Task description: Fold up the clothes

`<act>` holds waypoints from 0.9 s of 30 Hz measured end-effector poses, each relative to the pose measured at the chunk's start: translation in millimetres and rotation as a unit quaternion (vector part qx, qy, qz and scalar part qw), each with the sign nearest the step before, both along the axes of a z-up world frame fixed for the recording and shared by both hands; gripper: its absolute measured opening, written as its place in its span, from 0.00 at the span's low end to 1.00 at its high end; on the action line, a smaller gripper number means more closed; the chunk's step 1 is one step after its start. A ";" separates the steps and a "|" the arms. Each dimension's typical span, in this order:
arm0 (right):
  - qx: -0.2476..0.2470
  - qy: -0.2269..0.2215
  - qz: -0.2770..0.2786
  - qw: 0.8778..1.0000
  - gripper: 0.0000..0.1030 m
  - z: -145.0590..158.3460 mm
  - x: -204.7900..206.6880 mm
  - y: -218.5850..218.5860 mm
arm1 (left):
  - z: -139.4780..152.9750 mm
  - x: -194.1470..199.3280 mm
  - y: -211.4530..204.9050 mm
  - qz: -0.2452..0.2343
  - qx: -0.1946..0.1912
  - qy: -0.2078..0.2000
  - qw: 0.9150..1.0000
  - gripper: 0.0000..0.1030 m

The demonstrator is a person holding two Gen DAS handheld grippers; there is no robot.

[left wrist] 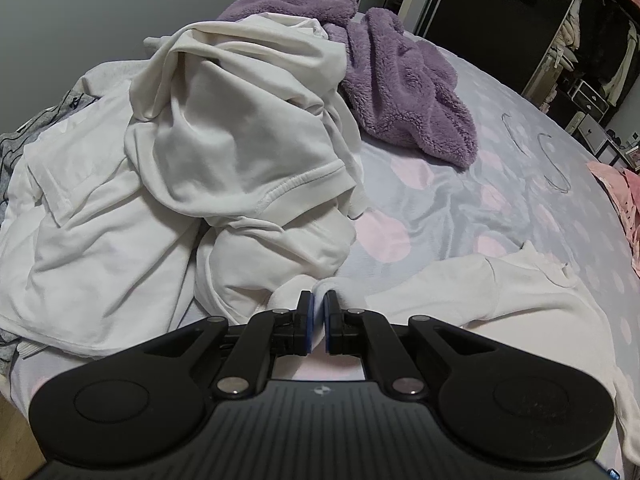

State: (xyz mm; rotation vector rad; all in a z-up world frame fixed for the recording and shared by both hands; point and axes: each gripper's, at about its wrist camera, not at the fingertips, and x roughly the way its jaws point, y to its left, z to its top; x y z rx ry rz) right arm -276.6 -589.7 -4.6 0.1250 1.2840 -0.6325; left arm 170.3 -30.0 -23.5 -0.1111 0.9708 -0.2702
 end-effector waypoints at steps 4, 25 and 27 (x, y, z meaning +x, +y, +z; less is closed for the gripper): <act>0.037 0.034 0.015 0.999 0.08 -34.0 -6.0 16.5 | 0.9 -2.7 -3.6 -0.008 0.001 -0.001 1.000 0.02; 0.012 -0.066 -0.100 0.993 0.43 -40.8 -31.6 -54.3 | -4.2 -4.6 -5.2 -0.010 0.011 0.004 1.000 0.02; 0.001 -0.062 -0.104 0.993 0.34 -49.5 -31.3 -53.2 | -4.7 -3.8 -5.8 -0.010 0.012 0.005 1.000 0.02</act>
